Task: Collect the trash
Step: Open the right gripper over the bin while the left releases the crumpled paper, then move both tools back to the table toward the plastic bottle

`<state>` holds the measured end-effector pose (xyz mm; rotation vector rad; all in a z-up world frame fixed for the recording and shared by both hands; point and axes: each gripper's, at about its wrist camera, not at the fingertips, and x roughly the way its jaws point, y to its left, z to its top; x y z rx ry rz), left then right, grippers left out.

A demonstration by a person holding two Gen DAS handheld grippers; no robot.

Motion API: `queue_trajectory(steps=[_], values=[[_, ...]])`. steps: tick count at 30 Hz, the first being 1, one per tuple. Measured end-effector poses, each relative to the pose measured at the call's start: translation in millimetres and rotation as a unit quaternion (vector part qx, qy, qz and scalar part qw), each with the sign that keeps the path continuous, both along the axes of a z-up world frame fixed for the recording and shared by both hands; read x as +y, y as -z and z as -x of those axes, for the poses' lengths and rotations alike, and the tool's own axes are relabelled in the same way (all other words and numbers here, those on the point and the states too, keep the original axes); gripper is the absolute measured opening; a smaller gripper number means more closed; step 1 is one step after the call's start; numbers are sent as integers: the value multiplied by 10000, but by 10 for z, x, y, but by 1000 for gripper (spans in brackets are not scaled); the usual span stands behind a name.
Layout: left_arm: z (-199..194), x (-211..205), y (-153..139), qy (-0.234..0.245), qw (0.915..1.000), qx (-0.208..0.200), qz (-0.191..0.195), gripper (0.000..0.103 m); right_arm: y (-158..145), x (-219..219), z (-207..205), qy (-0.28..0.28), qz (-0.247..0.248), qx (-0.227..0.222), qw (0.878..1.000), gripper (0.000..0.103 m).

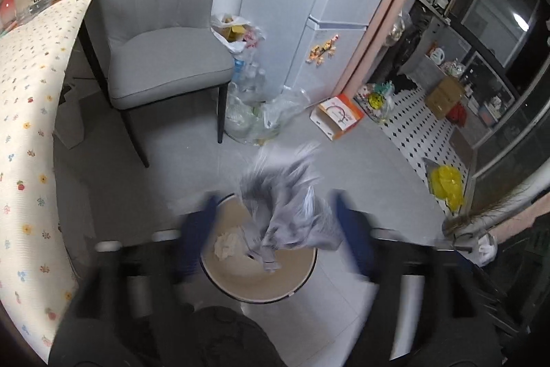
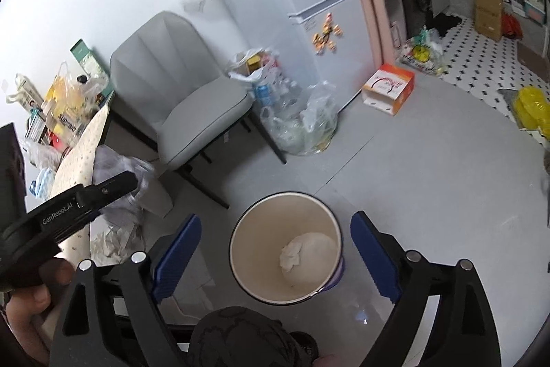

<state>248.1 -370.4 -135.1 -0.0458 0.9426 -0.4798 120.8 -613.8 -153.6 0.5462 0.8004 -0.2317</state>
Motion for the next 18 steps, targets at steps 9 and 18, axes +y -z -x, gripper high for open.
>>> queue_trajectory(steps=[9, 18], values=[[174, 435, -502, -503, 9966, -504, 416, 97, -246, 184, 23, -31, 168, -239, 9996, 96], [482, 1217, -971, -1505, 9813, -1197, 94, 97, -568, 892, -69, -405, 746, -184, 9962, 95]])
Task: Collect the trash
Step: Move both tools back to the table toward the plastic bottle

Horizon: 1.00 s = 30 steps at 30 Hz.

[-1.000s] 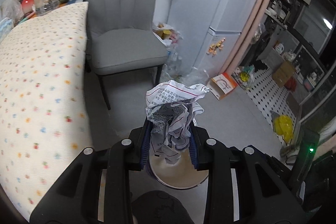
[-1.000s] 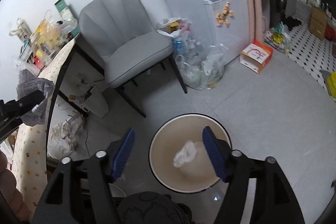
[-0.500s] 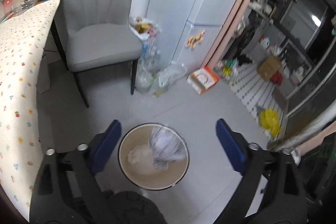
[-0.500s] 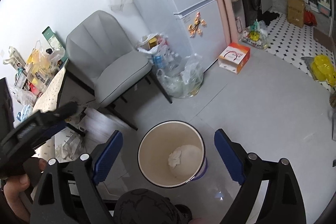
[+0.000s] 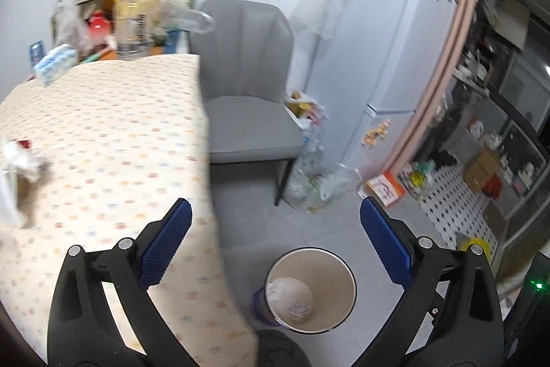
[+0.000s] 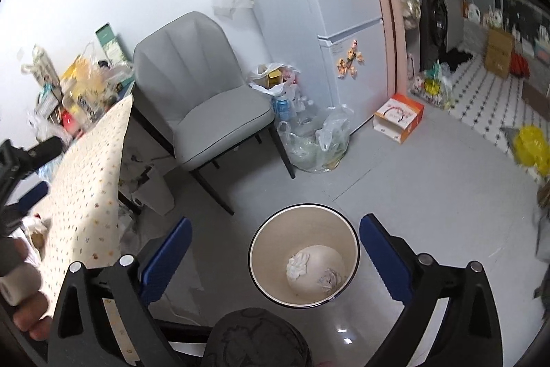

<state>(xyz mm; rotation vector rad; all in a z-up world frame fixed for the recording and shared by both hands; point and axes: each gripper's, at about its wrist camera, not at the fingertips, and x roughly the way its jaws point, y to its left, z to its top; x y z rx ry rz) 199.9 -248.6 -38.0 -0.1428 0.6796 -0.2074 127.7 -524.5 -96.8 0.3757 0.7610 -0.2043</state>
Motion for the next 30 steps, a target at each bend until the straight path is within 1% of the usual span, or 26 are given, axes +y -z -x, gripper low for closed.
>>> queue_trajectory(steps=[2, 5, 7, 10, 13, 17, 20, 27, 30], values=[[56, 193, -82, -143, 9998, -103, 81, 97, -124, 187, -23, -189, 125, -76, 9997, 95], [169, 525, -200, -464, 9982, -349, 159, 97, -313, 473, 16, -483, 289, -426, 9975, 95], [265, 747, -254, -599, 9967, -486, 234, 97, -417, 652, 43, -672, 347, -606, 9953, 95], [395, 1040, -312, -813, 9944, -619, 264, 97, -539, 897, 71, -820, 408, -762, 9929, 95], [545, 1320, -354, -1029, 9914, -763, 267, 97, -650, 1173, 106, -1198, 422, -917, 9877, 95], [695, 1670, -393, -1226, 9883, -852, 317, 97, -761, 1560, 151, -1485, 598, -971, 9823, 95], [813, 1926, -396, -1380, 9857, -885, 390, 97, -837, 1796, 200, -1595, 656, -1131, 9785, 95], [1046, 2362, -350, -1696, 9809, -871, 391, 97, -890, 2195, 258, -1796, 644, -1268, 9734, 95], [1137, 2520, -323, -1782, 9795, -862, 365, 97, -899, 2374, 270, -1964, 664, -1215, 9707, 95]])
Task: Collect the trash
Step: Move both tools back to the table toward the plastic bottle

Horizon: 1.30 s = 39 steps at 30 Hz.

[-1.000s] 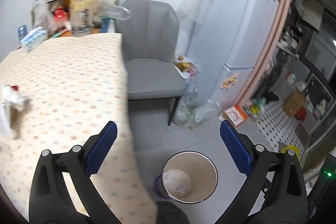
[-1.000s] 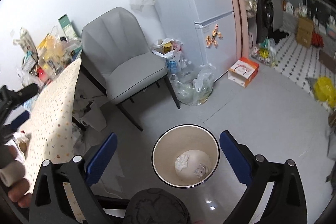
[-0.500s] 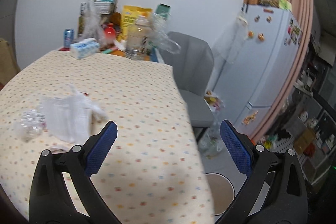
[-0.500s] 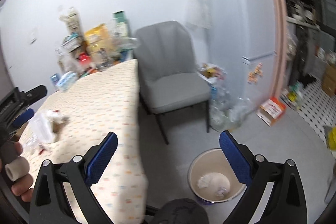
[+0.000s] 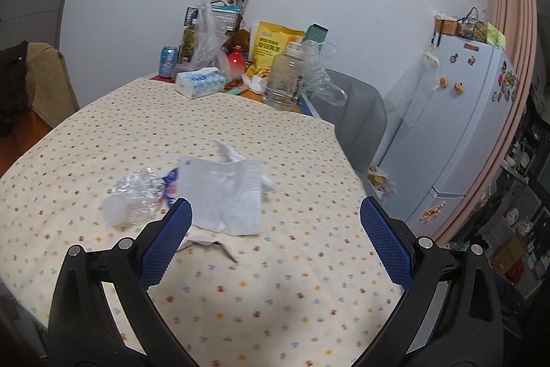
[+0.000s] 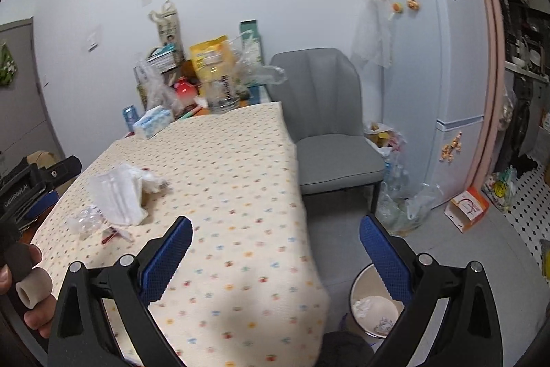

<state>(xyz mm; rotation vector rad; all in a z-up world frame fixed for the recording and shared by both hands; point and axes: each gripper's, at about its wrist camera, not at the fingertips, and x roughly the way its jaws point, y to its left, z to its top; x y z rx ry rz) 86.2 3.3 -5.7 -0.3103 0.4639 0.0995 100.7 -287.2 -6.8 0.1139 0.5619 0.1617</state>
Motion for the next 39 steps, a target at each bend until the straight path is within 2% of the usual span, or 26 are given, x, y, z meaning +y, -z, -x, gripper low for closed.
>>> queue_trajectory(steps=[10, 21, 27, 39], values=[[243, 425, 86, -221, 9997, 94, -26, 97, -37, 510, 52, -699, 48, 119, 9975, 95], [428, 955, 274, -442, 9980, 328, 317, 97, 3, 979, -31, -1362, 205, 353, 9898, 95], [427, 1217, 420, -530, 9960, 423, 579, 97, 66, 1211, -142, -1686, 102, 563, 9840, 88], [270, 1449, 666, -695, 9912, 782, 810, 79, 251, 1707, -408, -2305, 49, 852, 9693, 77]])
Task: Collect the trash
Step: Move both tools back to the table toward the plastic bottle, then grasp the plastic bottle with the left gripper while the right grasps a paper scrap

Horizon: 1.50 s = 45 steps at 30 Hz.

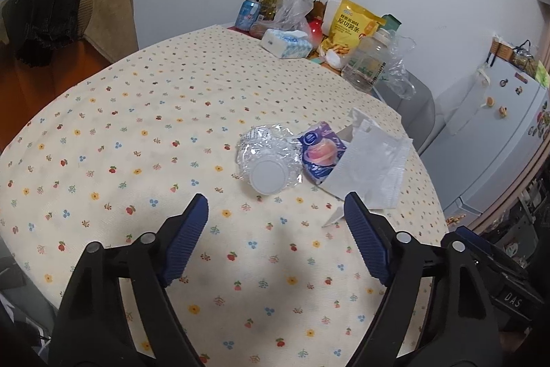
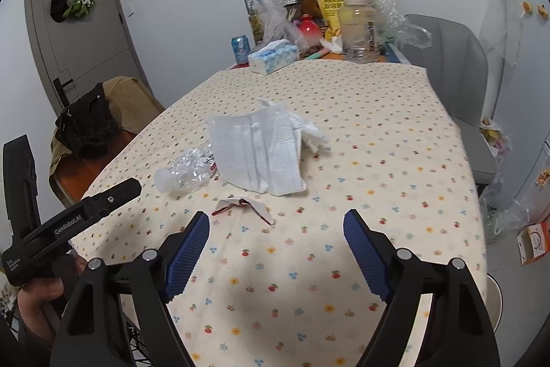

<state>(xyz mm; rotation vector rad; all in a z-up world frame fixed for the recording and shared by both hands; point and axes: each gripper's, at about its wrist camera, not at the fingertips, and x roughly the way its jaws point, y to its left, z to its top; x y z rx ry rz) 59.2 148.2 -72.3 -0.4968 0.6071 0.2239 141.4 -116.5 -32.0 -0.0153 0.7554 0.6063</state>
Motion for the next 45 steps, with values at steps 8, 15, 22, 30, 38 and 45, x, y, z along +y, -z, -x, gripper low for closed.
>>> queue_trajectory(steps=[8, 15, 22, 30, 38, 45], values=[[-49, 149, 109, -126, 9998, 111, 129, 78, 269, 376, -206, -321, 309, 298, 9986, 64], [-63, 270, 168, -199, 9995, 175, 186, 78, 451, 639, -336, -409, 529, 416, 9969, 54], [-99, 359, 214, -245, 9991, 223, 250, 77, 545, 692, -421, -466, 598, 604, 9953, 8], [-229, 356, 237, -156, 9990, 270, 315, 77, 440, 453, -357, -330, 339, 617, 9970, 3], [-466, 370, 285, 12, 9981, 330, 524, 77, 321, 123, -286, -79, 121, 586, 9982, 3], [-691, 318, 362, 76, 9969, 526, 577, 63, 328, -152, -293, 54, 61, 653, 9978, 3]])
